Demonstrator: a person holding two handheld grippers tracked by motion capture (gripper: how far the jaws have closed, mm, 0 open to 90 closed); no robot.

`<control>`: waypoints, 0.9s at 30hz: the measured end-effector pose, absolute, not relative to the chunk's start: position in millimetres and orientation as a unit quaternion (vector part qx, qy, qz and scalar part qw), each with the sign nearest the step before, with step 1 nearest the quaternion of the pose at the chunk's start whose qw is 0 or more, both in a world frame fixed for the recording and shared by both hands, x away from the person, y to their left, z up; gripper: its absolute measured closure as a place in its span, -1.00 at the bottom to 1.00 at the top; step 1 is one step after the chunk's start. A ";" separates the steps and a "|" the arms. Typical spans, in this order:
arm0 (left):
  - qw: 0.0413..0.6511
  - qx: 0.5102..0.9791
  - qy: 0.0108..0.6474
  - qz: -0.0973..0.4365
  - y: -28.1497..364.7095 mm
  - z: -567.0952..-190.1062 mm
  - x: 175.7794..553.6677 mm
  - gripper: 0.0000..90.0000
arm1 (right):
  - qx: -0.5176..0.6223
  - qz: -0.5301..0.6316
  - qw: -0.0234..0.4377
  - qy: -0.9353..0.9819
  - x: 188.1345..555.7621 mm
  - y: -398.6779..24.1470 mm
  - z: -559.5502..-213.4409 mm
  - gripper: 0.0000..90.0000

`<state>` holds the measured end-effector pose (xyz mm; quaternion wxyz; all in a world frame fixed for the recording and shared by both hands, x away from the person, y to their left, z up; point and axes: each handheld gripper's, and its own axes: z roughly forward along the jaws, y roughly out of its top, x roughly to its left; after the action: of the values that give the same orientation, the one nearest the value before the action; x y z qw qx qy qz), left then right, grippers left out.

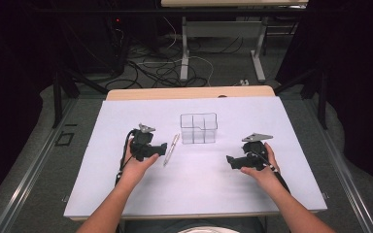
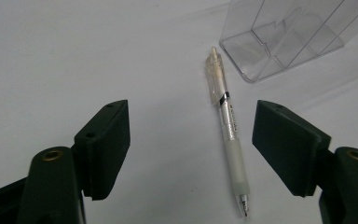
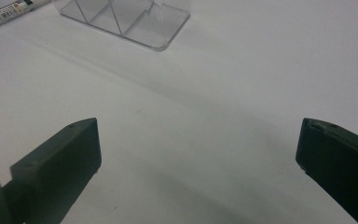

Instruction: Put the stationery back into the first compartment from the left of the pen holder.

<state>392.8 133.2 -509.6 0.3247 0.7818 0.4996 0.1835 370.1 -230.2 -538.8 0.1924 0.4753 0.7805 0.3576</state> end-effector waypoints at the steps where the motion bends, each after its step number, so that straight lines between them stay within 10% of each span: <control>1: 0.324 0.785 0.495 0.185 132.1 -510.3 394.0 -0.34 | 0.473 0.358 0.193 0.782 370.0 -230.6 -538.8 -1.00; 27: 0.280 0.803 0.515 0.111 103.2 -527.7 404.6 0.40 | 0.478 0.355 0.179 0.783 371.3 -232.9 -542.6 -0.97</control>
<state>404.6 103.2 -527.7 0.2803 0.8027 0.5146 0.1109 371.3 -232.9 -542.6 0.1789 0.4785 0.7828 0.3553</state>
